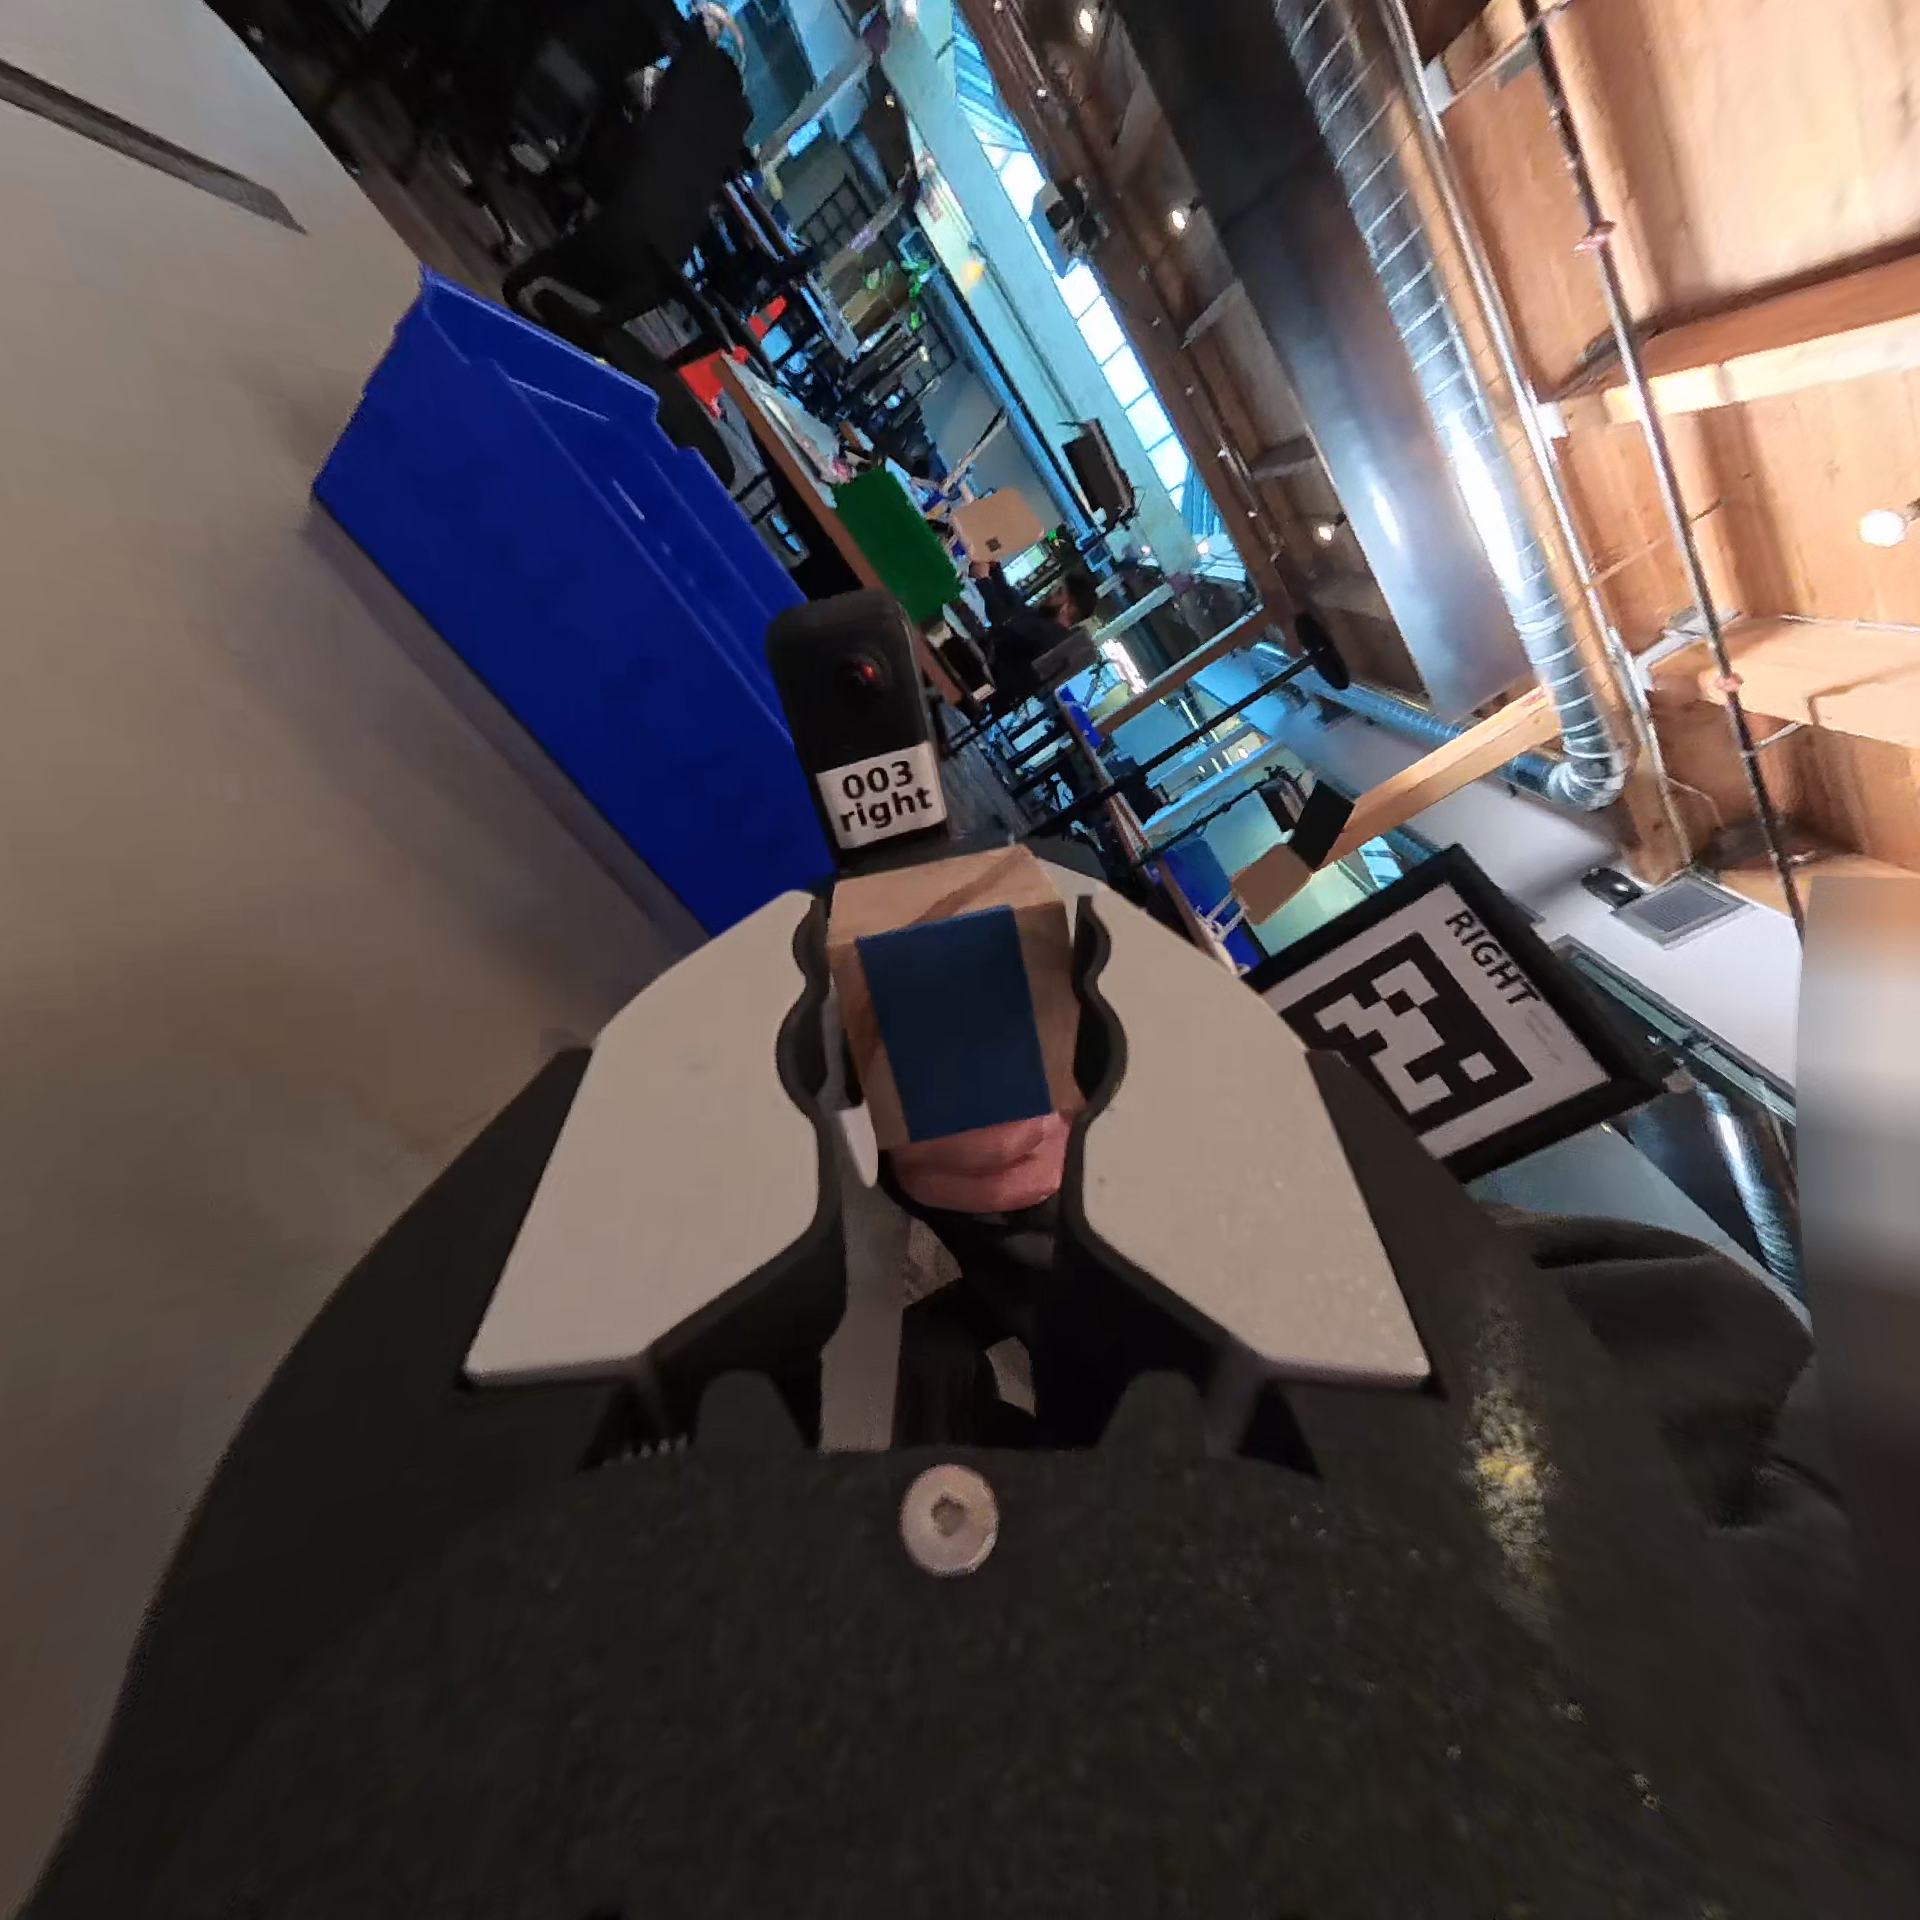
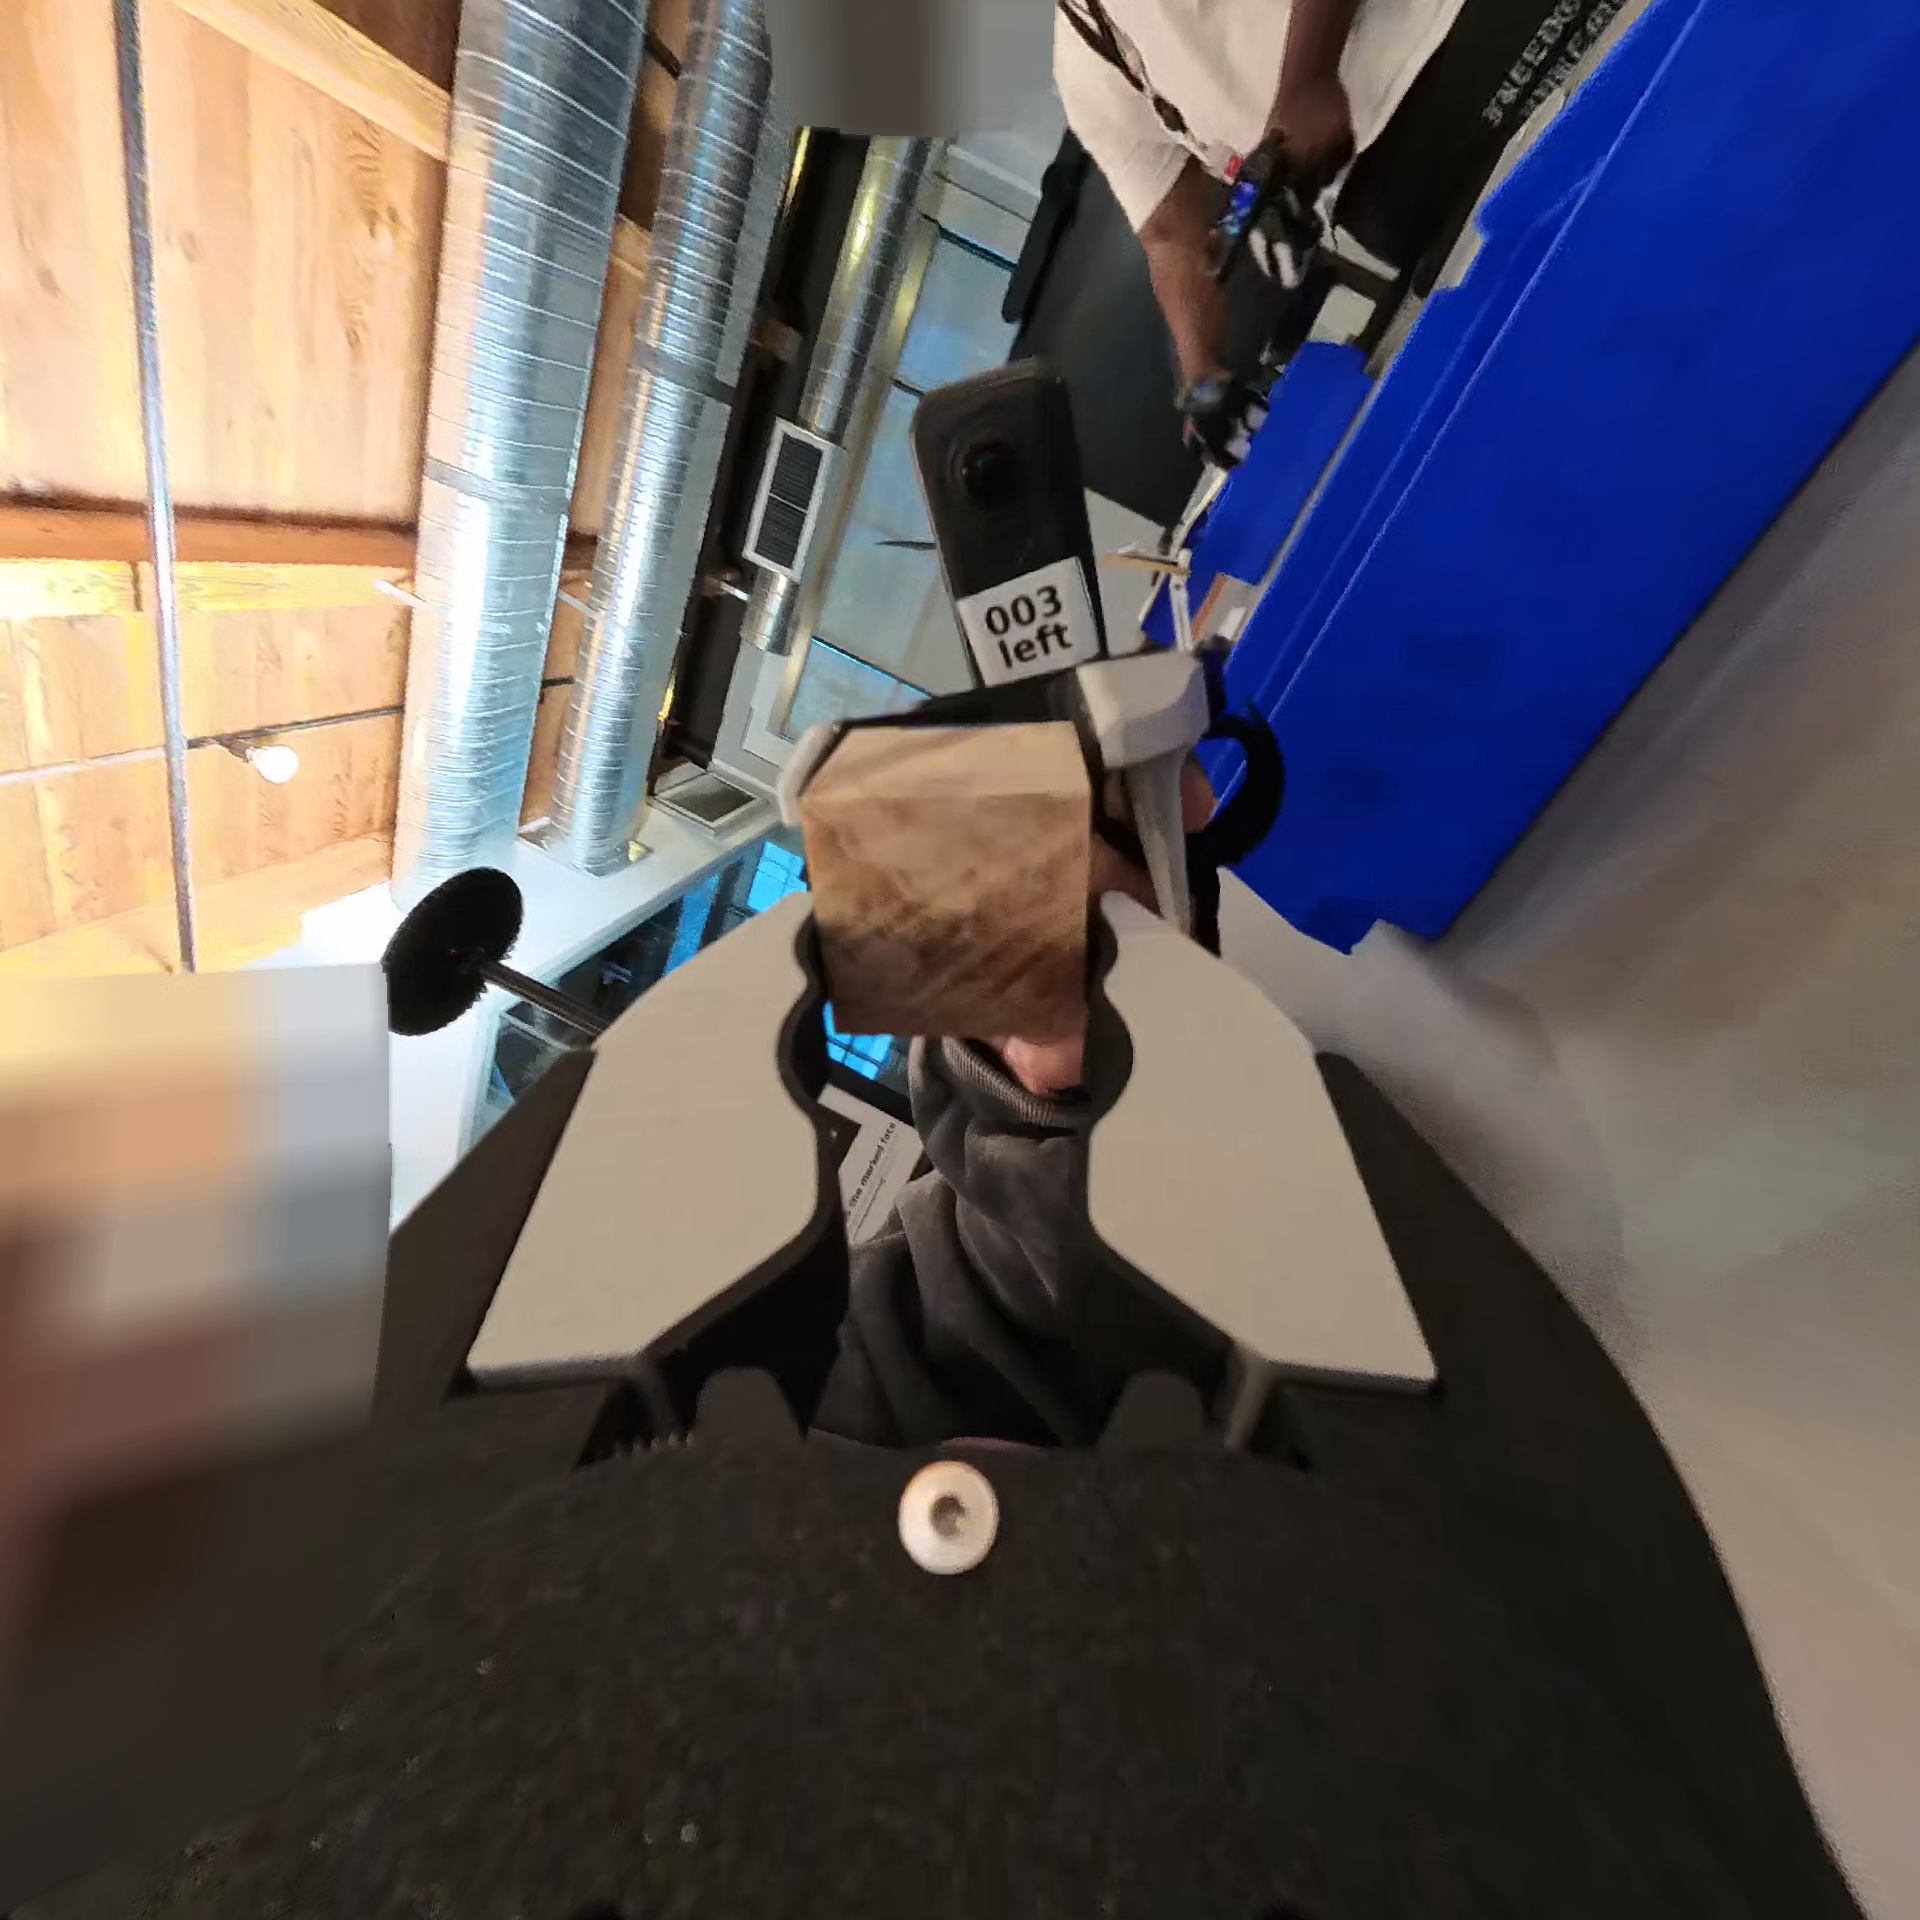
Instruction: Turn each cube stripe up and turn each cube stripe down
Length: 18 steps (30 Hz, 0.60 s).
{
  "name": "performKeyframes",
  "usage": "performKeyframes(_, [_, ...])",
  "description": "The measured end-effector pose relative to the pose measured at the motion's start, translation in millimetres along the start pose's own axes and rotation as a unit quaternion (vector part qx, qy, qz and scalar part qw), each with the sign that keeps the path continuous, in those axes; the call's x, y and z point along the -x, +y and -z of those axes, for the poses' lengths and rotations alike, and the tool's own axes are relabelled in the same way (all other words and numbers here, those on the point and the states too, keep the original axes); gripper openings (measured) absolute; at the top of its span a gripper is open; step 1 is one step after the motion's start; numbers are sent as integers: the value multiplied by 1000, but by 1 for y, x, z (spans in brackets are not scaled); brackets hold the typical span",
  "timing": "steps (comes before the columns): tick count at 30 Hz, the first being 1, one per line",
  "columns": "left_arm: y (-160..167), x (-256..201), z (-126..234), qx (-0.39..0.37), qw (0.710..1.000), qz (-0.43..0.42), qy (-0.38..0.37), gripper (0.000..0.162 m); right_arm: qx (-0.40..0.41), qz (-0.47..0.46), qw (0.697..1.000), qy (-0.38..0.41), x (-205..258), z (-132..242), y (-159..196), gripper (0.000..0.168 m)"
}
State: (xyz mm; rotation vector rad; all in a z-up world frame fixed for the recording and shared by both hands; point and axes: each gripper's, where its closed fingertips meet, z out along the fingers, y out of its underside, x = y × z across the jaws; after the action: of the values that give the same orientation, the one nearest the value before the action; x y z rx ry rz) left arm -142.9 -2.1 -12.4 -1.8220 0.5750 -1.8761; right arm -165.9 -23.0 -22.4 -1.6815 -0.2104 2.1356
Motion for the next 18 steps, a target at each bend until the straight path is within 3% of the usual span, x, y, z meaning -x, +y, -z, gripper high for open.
performKeyframes(4, [5,7,-3,6,1000,-4,-20,44,1,16,1000,23,-8,10,-2,45])
performKeyframes(7, [0,3,15,-34,998,-19,-39,77,10,30,999,36,-7,14,0,45])
performKeyframes(8, [3,5,22,-37,997,-40,-63,80,12,35,999,39,-6,16,0,45])
performKeyframes(10, [25,7,34,-31,988,-97,-116,81,14,53,997,52,-4,20,0,45])
performKeyframes(14, [104,15,43,-14,966,-184,-178,75,14,102,990,99,-5,32,-6,45])
performKeyframes(18, [126,-3,38,16,975,-172,-142,73,9,180,972,150,17,54,-28,45])
